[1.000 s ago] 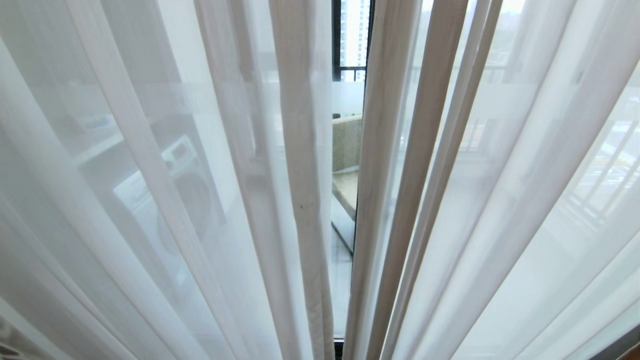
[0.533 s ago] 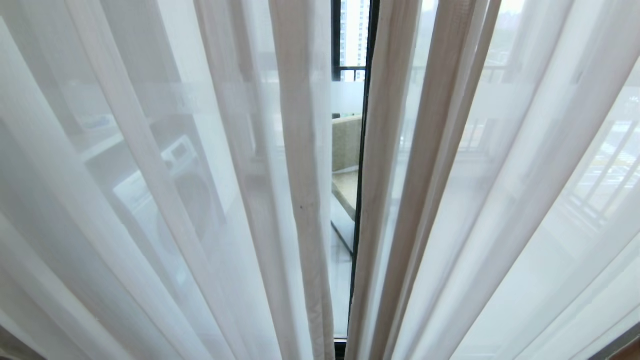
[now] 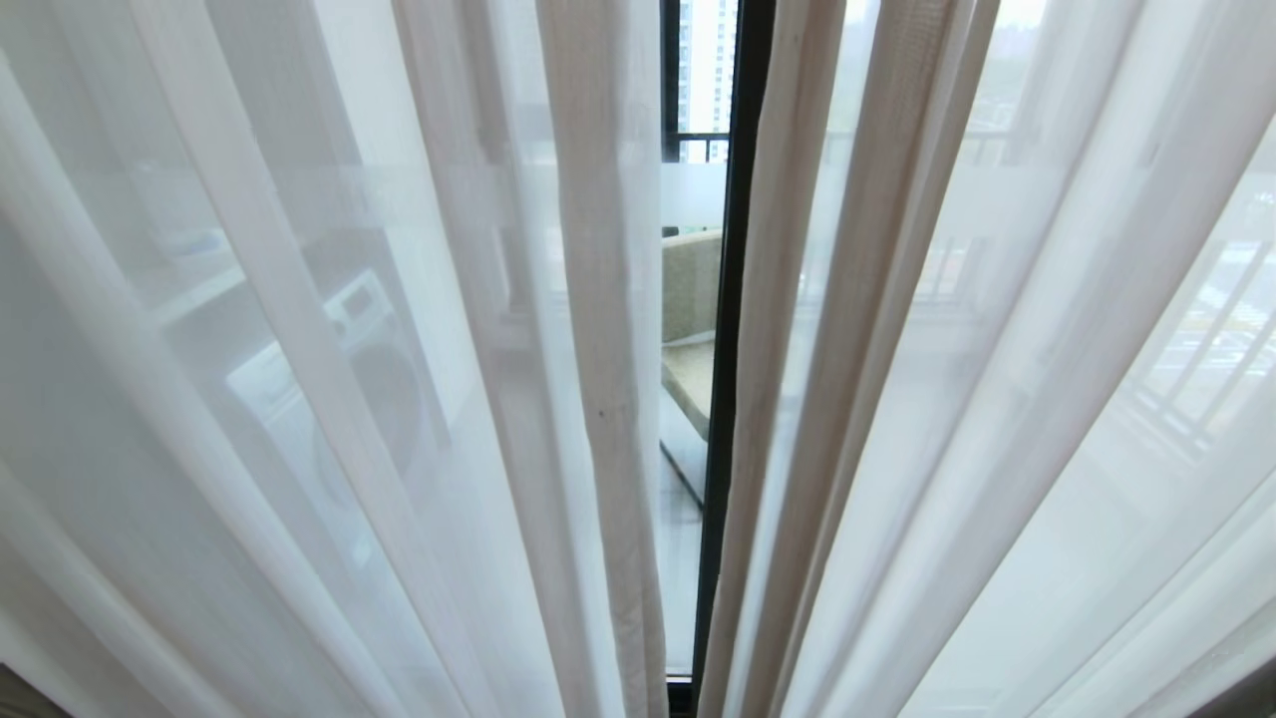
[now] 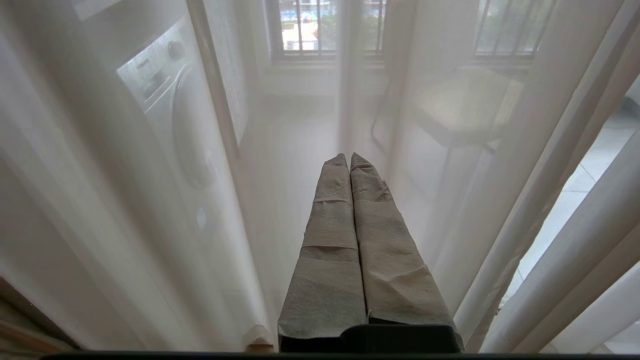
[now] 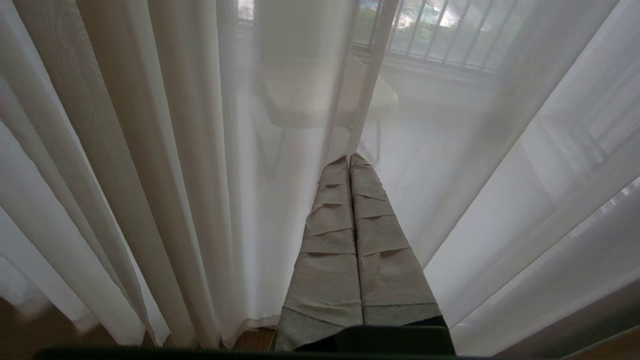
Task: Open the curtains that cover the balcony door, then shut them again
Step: Pull the outer curtains open on both sides
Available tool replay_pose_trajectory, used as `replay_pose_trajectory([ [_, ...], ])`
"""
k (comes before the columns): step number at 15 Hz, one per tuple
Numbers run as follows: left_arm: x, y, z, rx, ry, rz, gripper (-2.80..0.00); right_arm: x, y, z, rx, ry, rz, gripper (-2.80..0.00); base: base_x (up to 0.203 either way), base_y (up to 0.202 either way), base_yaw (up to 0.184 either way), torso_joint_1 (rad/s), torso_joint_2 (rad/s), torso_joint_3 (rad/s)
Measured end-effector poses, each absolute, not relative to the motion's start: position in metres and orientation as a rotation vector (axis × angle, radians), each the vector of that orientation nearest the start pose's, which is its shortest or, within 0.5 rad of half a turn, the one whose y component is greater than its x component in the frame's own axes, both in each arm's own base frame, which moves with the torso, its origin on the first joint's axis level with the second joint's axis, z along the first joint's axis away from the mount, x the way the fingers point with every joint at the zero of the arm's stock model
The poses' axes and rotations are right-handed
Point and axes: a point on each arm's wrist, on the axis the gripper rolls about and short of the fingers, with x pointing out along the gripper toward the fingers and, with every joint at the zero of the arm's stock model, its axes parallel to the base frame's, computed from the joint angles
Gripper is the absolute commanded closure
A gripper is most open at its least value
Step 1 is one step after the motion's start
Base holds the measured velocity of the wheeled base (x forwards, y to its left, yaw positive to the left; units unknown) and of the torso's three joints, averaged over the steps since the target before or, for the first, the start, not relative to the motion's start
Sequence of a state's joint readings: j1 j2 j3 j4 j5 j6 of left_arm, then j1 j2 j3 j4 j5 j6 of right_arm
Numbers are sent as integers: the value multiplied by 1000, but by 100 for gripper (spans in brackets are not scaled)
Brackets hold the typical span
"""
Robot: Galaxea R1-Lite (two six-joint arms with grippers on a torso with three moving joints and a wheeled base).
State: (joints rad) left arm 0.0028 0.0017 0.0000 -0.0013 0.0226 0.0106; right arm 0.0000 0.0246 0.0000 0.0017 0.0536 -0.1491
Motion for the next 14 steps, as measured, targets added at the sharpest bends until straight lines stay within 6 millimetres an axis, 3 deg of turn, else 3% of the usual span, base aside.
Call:
replay_pose_trajectory([
  [14, -23, 0, 76, 11, 1, 25, 0, -23, 1, 75, -62, 2, 50, 0, 0, 0, 0, 0, 0, 0],
])
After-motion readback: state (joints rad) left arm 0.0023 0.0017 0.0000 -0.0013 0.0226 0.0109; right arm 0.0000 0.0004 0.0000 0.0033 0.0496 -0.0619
